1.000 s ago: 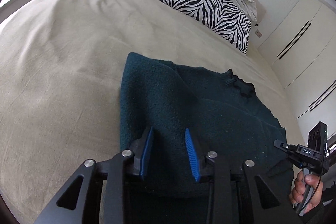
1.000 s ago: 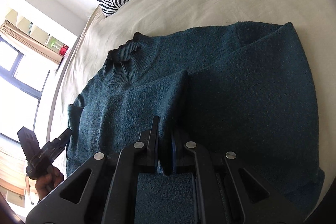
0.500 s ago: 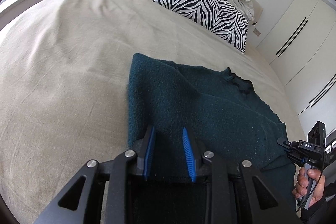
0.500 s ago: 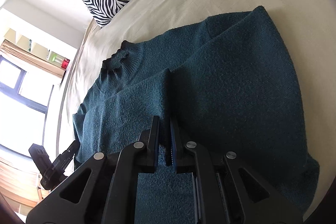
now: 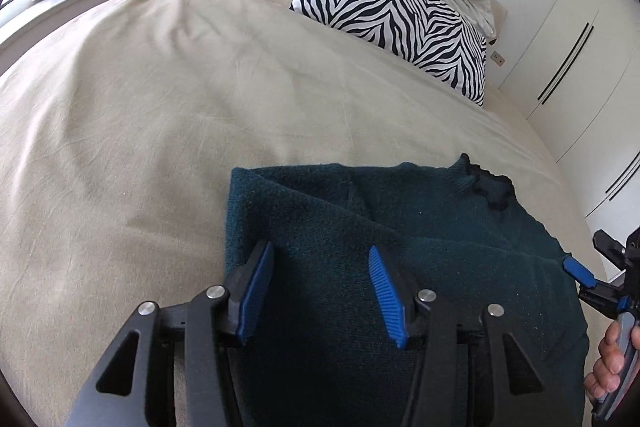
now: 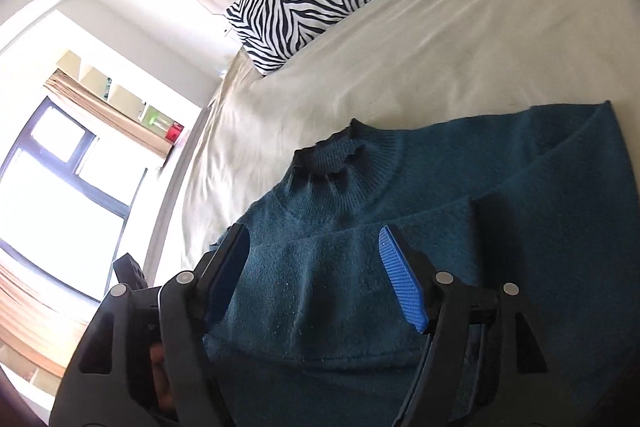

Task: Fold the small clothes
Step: 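Lay the sleeves down and open both grippers, releasing the sweater, then move both grippers to the hem of the sweater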

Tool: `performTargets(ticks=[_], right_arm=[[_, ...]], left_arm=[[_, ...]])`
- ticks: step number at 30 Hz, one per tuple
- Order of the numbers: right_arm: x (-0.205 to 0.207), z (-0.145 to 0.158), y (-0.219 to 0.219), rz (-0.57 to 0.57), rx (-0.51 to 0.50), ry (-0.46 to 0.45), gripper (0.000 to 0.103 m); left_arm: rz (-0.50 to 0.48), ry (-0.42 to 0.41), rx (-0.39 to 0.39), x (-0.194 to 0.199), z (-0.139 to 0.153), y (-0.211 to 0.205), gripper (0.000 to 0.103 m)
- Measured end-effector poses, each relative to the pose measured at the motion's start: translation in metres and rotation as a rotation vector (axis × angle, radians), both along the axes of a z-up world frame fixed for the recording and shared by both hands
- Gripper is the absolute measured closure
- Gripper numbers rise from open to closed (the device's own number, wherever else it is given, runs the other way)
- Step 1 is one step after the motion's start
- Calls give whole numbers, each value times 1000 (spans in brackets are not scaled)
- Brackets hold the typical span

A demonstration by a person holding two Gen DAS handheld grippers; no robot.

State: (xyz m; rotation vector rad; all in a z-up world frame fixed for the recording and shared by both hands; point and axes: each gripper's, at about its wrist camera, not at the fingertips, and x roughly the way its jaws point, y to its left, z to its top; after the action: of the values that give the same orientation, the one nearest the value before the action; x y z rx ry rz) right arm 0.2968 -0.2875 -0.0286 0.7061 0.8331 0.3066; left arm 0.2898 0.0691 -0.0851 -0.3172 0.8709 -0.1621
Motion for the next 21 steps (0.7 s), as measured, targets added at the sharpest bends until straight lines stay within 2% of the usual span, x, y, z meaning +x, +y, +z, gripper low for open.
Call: performTargets(ticks=[3,5,6,8,10,13,17,19,21], right_arm=[[20,-43,-1,-18,37,129,40],[13,-51,-11,-21,86,49,43],[9,-51,-17,-29,99,40,43],[-2,-48,-31,-71,101,29,43],[-10,-42,-44,-129,64,38,40],[-23,-29,-52,-176,61,29,39],[-28,-20,-33,-73,153,-19,39],[-25,-24,-10,4,130,-3,39],[-23,-40,4,29,66,62,40]], left_arm=[[-7,0,-14,-1,2,2,51],[-9,-4,-73,-4,2,13,51],[-9,-1,-96,-5,2,18,51],[7,8,-132,-9,3,28,60],[50,22,-156,-15,11,37,59],[102,-34,-129,-19,34,40,39],[51,-30,-156,3,35,31,36],[20,62,-122,17,10,24,37],[6,15,-95,8,3,23,40]])
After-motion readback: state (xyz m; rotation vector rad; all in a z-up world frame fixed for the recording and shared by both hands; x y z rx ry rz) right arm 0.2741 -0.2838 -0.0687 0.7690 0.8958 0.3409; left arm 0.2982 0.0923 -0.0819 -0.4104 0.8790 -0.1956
